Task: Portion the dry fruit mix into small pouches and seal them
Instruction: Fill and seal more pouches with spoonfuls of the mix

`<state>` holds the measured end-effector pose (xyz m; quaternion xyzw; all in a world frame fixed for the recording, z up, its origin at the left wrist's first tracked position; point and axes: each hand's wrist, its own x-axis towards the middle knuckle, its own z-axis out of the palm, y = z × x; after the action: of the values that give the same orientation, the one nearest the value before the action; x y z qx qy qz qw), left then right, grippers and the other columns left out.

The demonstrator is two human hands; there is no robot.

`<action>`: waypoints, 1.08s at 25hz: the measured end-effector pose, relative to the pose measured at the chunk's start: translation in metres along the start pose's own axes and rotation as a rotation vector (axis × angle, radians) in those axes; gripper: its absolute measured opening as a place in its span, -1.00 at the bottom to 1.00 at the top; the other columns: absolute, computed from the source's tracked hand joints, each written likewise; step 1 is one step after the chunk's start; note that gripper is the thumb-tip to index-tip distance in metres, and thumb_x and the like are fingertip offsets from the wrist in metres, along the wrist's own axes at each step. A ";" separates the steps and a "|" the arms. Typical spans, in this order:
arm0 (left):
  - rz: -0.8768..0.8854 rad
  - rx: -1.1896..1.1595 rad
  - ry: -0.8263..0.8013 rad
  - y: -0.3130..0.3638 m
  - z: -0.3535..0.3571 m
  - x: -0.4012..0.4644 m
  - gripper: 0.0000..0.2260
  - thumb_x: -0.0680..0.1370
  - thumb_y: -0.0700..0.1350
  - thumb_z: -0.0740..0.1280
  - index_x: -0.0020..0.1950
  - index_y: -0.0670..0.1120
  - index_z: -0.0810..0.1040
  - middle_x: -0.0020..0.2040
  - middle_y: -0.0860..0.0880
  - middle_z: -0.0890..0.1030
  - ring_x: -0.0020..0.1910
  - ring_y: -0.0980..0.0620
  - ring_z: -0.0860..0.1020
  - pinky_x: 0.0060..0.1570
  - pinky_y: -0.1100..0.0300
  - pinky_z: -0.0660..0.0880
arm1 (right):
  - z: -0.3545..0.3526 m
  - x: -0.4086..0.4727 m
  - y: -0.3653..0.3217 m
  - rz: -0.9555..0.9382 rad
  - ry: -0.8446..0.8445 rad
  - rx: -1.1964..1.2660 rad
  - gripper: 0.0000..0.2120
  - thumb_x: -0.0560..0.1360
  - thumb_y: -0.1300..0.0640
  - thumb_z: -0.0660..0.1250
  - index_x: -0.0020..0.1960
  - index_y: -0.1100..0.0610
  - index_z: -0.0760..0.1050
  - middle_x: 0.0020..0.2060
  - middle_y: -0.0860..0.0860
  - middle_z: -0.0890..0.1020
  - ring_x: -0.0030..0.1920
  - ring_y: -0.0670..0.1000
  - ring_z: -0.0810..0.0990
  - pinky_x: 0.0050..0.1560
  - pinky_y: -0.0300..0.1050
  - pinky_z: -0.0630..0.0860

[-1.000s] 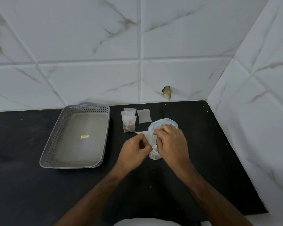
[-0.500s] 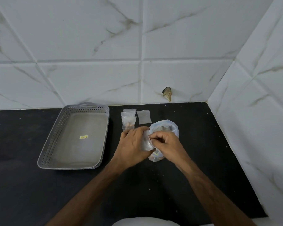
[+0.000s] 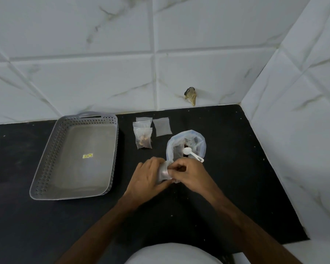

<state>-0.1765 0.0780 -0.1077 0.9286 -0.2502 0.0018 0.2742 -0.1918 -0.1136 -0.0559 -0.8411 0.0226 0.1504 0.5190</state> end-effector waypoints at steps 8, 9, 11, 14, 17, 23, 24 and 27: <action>-0.063 0.061 -0.087 -0.031 0.009 0.003 -0.45 0.49 0.29 0.23 0.32 -0.05 0.45 0.18 0.01 0.55 0.10 0.02 0.56 0.07 0.05 0.48 | -0.008 0.025 0.010 0.116 -0.130 0.121 -0.78 0.51 -0.13 0.44 -0.03 0.01 0.69 -0.13 -0.01 0.74 -0.06 -0.07 0.71 0.05 -0.08 0.65; -0.133 0.093 -0.116 -0.037 0.010 0.002 -0.45 0.49 0.28 0.25 0.35 -0.03 0.42 0.22 0.01 0.52 0.15 0.01 0.53 0.11 0.05 0.45 | -0.015 0.028 0.011 0.126 -0.119 0.101 -0.79 0.54 -0.13 0.41 -0.02 0.00 0.68 -0.13 -0.05 0.73 -0.07 -0.12 0.70 0.02 -0.13 0.62; -0.308 0.174 -0.143 -0.049 0.015 -0.001 -0.45 0.50 0.24 0.35 0.37 -0.02 0.39 0.27 -0.01 0.48 0.21 -0.03 0.48 0.16 0.01 0.41 | -0.033 0.034 0.016 0.138 -0.039 0.010 -0.82 0.58 -0.09 0.37 0.04 -0.01 0.65 -0.11 -0.10 0.71 -0.07 -0.18 0.68 0.02 -0.19 0.58; -0.462 0.272 -0.101 -0.060 0.029 -0.007 -0.49 0.48 0.24 0.40 0.26 -0.07 0.46 0.21 -0.09 0.47 0.16 -0.14 0.48 0.09 -0.09 0.42 | -0.057 0.042 0.037 0.098 0.132 -0.302 -0.90 0.57 0.04 0.40 0.08 -0.02 0.62 -0.07 -0.19 0.60 -0.08 -0.20 0.60 0.03 -0.20 0.56; -0.569 0.240 -0.185 -0.063 0.033 -0.006 -0.41 0.46 0.30 0.40 0.33 -0.03 0.41 0.28 -0.07 0.38 0.26 -0.13 0.39 0.19 -0.12 0.36 | -0.068 0.042 0.058 0.128 0.181 -0.530 -0.84 0.52 0.04 0.46 0.08 -0.04 0.56 0.00 -0.13 0.50 -0.11 -0.18 0.54 -0.07 -0.22 0.49; -0.565 0.117 -0.267 -0.046 0.019 0.009 -0.17 0.36 0.31 0.50 0.51 0.09 0.25 0.47 0.02 0.20 0.47 -0.06 0.21 0.42 -0.13 0.22 | -0.061 0.044 0.074 0.346 0.135 -0.362 -0.79 0.54 0.04 0.44 0.01 0.02 0.40 -0.12 -0.03 0.60 -0.16 -0.06 0.63 -0.12 -0.05 0.62; -0.513 0.061 -0.205 -0.040 0.017 0.016 -0.25 0.42 0.26 0.48 0.51 0.09 0.27 0.47 0.03 0.22 0.47 -0.03 0.22 0.42 -0.11 0.22 | -0.062 0.047 0.074 0.372 0.128 -0.294 -0.78 0.55 0.06 0.44 0.05 0.03 0.40 -0.11 -0.01 0.61 -0.15 -0.05 0.65 -0.13 -0.08 0.61; -0.440 -0.148 -0.153 -0.023 0.015 0.049 -0.40 0.53 0.16 0.43 0.49 0.01 0.32 0.44 -0.02 0.39 0.42 0.01 0.38 0.41 -0.05 0.34 | -0.065 0.053 0.076 0.406 0.151 -0.087 -0.70 0.53 0.14 0.46 0.14 0.04 0.38 -0.03 0.05 0.64 -0.13 -0.04 0.68 -0.18 -0.16 0.57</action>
<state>-0.1250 0.0640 -0.1251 0.9355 -0.0614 -0.1465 0.3157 -0.1408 -0.1998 -0.1095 -0.8497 0.2240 0.1892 0.4382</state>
